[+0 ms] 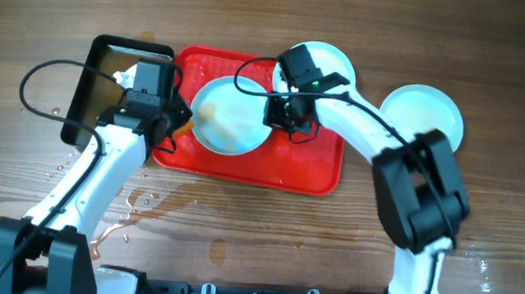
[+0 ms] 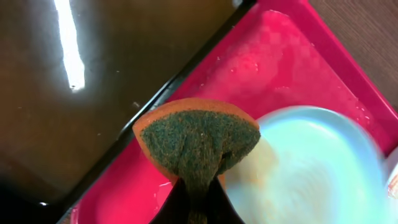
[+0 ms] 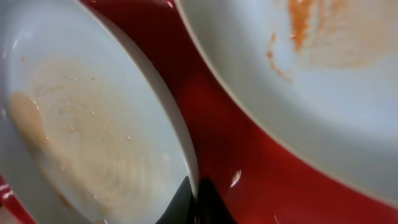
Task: Clean dirty plates on tray and stack at the side
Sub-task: 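Carry the cleaned plate with the right gripper onto the stack at right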
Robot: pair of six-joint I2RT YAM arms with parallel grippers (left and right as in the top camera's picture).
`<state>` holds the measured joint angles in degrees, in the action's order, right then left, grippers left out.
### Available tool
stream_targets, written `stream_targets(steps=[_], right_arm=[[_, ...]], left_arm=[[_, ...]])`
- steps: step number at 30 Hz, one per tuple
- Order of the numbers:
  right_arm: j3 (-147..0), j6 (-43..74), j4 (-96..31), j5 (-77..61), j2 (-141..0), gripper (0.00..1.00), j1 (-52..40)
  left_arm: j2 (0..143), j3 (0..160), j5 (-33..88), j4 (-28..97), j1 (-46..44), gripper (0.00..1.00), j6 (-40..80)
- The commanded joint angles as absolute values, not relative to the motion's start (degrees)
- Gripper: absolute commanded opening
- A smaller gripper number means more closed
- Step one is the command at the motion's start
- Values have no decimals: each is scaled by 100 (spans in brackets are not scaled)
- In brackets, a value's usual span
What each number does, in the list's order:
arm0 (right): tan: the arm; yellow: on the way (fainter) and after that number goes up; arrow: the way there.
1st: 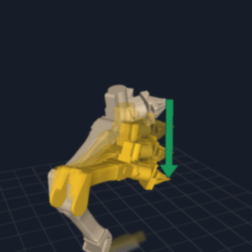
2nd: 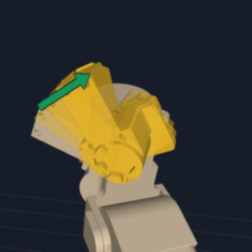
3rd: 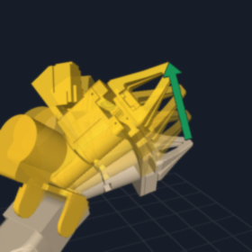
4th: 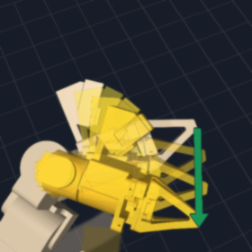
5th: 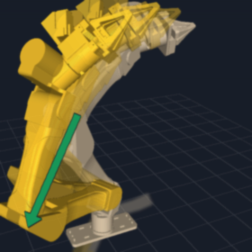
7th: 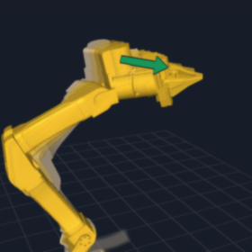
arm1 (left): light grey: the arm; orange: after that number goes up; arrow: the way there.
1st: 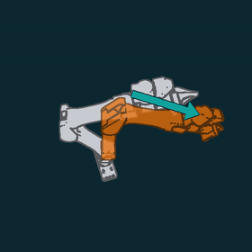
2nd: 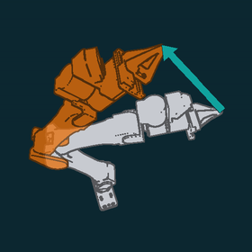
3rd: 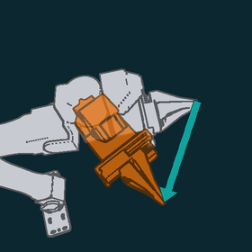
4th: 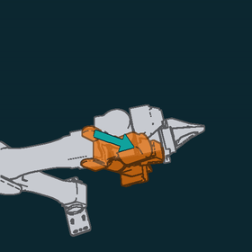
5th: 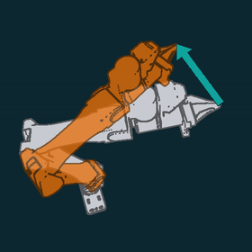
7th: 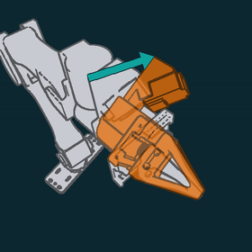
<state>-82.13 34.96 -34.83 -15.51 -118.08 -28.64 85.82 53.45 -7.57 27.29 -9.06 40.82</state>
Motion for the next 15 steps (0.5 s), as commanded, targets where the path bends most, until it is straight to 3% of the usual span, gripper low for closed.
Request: stream_targets(steps=[1,11,15], right_arm=[[-8438,2880,-3739,-947,-10632,4,-2781],[-8438,2858,-5207,2751,-8886,4,-2773],[-8438,2716,-5341,3328,-8576,4,-2779]], left_arm=[[8517,5363,-731,2727,-845,4,4075],[8517,5363,-731,2727,-847,4,4075],[8517,5363,-731,2714,-845,4,4075]])
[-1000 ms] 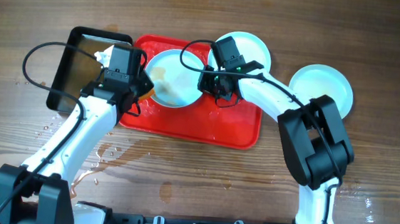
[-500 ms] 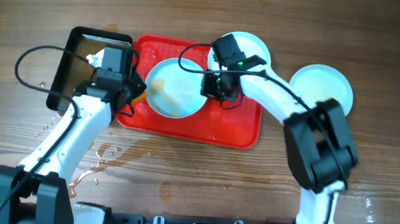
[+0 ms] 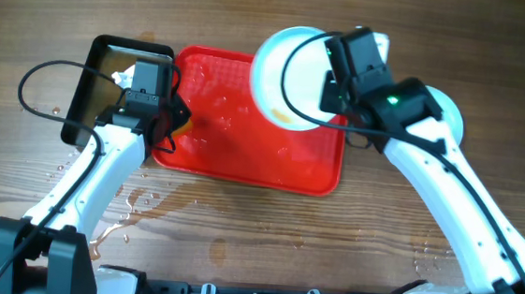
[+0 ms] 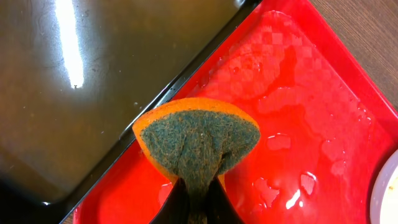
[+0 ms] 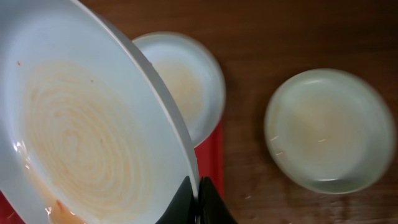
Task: Clean dirty plates on tray and stack at the side
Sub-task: 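Carry the cleaned plate with the right gripper onto the stack at right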
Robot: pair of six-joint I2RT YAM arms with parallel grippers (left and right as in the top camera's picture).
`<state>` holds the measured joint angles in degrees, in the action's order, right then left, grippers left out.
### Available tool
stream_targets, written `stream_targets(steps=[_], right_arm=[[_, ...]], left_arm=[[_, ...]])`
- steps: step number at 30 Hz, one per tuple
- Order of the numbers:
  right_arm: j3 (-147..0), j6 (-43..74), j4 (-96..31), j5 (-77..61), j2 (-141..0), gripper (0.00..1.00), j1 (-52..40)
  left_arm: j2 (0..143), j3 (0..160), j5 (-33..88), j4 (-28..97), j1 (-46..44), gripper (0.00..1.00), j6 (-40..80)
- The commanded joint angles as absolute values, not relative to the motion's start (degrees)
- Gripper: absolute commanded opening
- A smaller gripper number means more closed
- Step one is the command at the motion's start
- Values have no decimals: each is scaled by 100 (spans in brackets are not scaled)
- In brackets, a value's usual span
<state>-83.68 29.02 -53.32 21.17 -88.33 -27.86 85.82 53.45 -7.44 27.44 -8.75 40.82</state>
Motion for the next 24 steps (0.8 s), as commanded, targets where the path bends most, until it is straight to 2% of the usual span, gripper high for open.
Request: stream_targets(steps=[1,5,11,24], right_arm=[[-8438,2674,-5319,3404,-8565,4,-2810],[-8431,2569,-5321,3885,-8654,4,-3048],[-8431,2351,-5231,5594,-9026,4,-3774],[-8431,2392,-4882,7373,-9445,4,-4635]], left_arm=[[8517,5363,-731,2707,-847,4,4075],[8519,5363,-729,2709,-847,4,4075],[8517,5363,-709,2705,-847,4,4075],[8517,5363,-709,2705,-847,4,4075]])
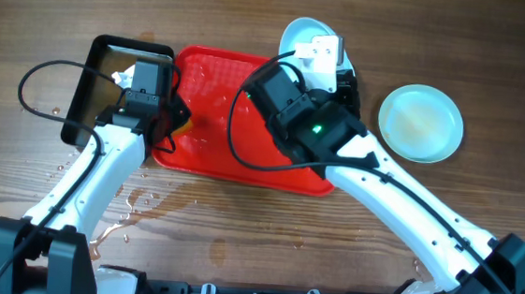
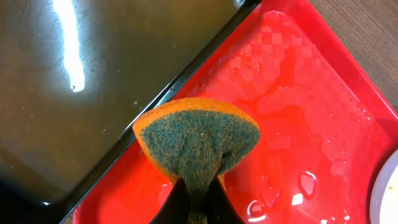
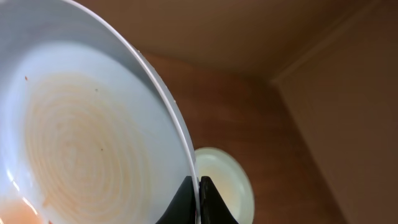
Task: Clean dirty plates on tray and stack at the side
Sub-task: 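Carry the cleaned plate with the right gripper onto the stack at right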
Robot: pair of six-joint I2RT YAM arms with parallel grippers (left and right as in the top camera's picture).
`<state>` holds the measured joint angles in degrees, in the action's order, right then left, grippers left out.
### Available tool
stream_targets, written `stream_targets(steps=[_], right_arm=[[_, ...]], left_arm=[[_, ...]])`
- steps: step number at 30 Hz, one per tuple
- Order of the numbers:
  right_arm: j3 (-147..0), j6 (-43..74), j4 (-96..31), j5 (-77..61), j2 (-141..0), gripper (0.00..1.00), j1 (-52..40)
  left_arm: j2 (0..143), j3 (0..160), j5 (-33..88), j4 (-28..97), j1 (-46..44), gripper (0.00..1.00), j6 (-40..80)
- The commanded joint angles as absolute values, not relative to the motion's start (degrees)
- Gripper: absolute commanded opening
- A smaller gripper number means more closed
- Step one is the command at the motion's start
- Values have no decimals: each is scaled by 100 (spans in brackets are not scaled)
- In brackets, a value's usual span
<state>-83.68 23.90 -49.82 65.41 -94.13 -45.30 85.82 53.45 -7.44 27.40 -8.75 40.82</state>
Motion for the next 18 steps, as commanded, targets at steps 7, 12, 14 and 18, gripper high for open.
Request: stream_targets(steps=[7,12,14,18], right_arm=[[-8431,2418,-4904,6958,-9445,4,-4580],[-8431,2724,-5162,5909,-9365,4,-4125],[-8431,2773,-5275,5068,-9260,4,-3684],[-8431,2867,-5465,3632,-9109,4,-2582]], left_arm=[[8517,5363,-709,2707,-847,4,4075],[8519,5363,-709,2709,-847,4,4075],[8519,5363,-709,2709,-847,4,4075],[8519,5363,-709,2707,-847,4,4075]])
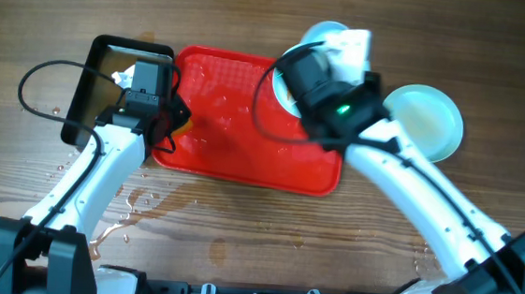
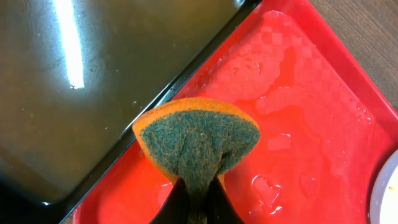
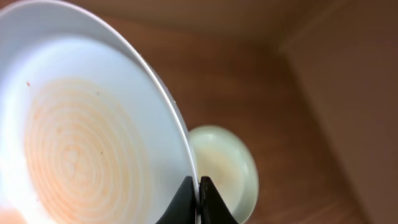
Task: Clean dirty plates on tray and stack at the side
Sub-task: 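Carry the cleaned plate with the right gripper onto the stack at right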
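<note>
In the right wrist view my right gripper (image 3: 199,200) is shut on the rim of a white plate (image 3: 87,124) with faint orange smear rings, held tilted in the air. Seen from overhead, that arm hangs over the red tray's (image 1: 234,149) right end and hides most of the plate. Another dirty white plate (image 1: 322,30) sits at the tray's far right corner. A pale plate (image 1: 429,123) lies on the table to the right and also shows beneath the held plate (image 3: 227,168). My left gripper (image 2: 198,202) is shut on an orange-and-green sponge (image 2: 196,140) over the tray's wet left edge.
A black tray (image 1: 108,83) holding liquid stands left of the red tray, its rim right beside the sponge. Water drops lie on the wooden table (image 1: 145,204) near the front left. A white plate rim (image 2: 387,193) shows at the left wrist view's right edge.
My right arm has moved from over the tray's middle to its right end, nearer the pale plate, with the smeared plate still in it. The left arm and sponge have not moved.
The smeared plate lay in the red tray with my right gripper on its rim and the sponge beside it. Then it was off the tray, held over the far right corner. Later it was raised and tilted, and now it is above the tray's right end.
</note>
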Robot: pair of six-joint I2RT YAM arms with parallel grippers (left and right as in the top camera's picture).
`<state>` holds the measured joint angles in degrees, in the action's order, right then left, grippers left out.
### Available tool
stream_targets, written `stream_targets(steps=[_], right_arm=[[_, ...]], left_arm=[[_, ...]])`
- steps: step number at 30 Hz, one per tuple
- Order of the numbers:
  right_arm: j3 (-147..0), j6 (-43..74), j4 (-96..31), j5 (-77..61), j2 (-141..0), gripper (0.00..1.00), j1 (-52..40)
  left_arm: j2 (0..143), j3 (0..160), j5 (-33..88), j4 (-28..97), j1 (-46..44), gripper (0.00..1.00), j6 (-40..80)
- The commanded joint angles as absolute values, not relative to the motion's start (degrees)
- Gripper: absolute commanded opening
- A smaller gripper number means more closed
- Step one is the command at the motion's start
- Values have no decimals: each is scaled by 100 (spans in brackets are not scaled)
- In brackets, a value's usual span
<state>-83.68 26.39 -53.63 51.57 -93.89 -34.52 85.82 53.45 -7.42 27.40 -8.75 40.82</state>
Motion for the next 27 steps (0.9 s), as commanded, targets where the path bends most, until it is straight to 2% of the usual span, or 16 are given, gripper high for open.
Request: stream_targets(steps=[1,5,11,16,20,21,22,23,25,27], right_arm=[[-8431,2862,-5511,3371,-9100,4,-2338],[-8381,2845,-5800,2112,-9129,4,-937],[-7835,2705,-5741,1337,-9164,5,506],[-6993,2696,-5231,1133,-9181,5,1286],[-6499,2641,-4639,862,-9253,6,1485],[-6394,2521,-4418,744,-9288,13,1483],[-6344,2427,-4276,574,-9312,27,1479],[-6331,2327,-4176,368,-9336,35,1463],[-6331,2244,-4042,178,-9356,45,1441],[-6364,2241,-3911,-71,-9356,50,1420]], left_arm=[[8519,5363,-709,2707,-847,4,4075],[8519,5363,-709,2707,-847,4,4075],[8519,5358,-709,2711,-847,4,4075],[8519,5358,-709,2727,-851,4,4075],[8519,5358,-709,2724,-851,4,4075],[8519,5358,-709,2724,-851,4,4075],[8519,5358,-709,2724,-851,4,4075],[8519,5358,-709,2724,-851,4,4075],[8519,5358,-709,2727,-851,4,4075],[8519,5358,-709,2727,-851,4,4075]])
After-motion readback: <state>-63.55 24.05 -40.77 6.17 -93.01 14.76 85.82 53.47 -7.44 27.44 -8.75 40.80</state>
